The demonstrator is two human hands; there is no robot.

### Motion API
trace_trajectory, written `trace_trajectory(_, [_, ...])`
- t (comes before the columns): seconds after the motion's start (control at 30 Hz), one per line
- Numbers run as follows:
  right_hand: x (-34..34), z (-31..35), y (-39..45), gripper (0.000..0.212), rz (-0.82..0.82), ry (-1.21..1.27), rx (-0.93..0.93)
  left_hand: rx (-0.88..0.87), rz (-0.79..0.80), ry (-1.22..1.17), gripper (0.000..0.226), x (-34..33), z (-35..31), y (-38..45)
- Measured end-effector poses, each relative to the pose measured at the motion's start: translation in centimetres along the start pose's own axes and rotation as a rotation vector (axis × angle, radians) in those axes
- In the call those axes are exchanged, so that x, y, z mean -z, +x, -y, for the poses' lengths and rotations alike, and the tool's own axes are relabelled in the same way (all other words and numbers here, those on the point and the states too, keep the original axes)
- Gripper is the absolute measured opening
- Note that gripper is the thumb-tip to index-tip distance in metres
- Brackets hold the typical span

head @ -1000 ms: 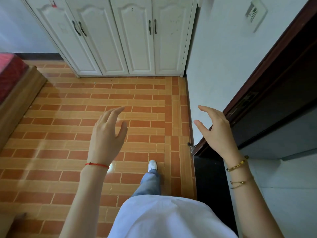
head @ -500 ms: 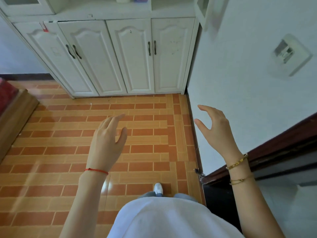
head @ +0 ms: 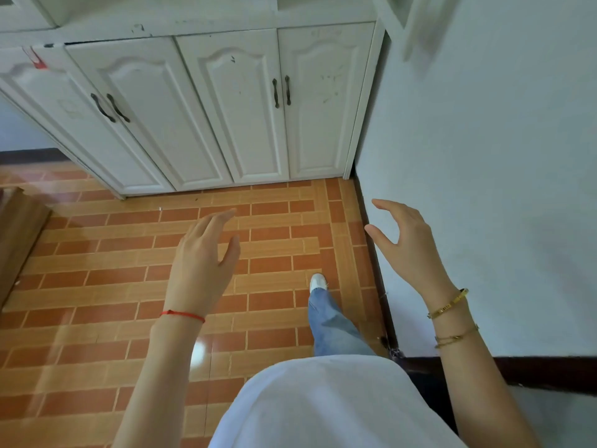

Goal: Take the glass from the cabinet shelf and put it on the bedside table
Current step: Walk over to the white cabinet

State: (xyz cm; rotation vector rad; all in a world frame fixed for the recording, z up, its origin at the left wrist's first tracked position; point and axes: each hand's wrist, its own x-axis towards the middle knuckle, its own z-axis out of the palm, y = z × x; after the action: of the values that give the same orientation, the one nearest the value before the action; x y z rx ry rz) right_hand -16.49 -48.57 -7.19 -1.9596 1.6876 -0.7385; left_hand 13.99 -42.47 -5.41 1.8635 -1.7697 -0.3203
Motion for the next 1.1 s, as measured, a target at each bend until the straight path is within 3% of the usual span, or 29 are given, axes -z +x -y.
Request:
trace_trajectory(0.53, [1.1, -1.0, 33.1, 0.048, -0.059, 0.010, 0.135, 0.012, -0.089, -0.029, 0.040, -4.1, -0.6, 30.4])
trace_trajectory(1.1, [-2.9, -2.0, 56.1, 0.048, -0.066, 0.089, 0.109, -0.023, -0.086, -0.048, 0.041, -9.0, 2.7, 54.3])
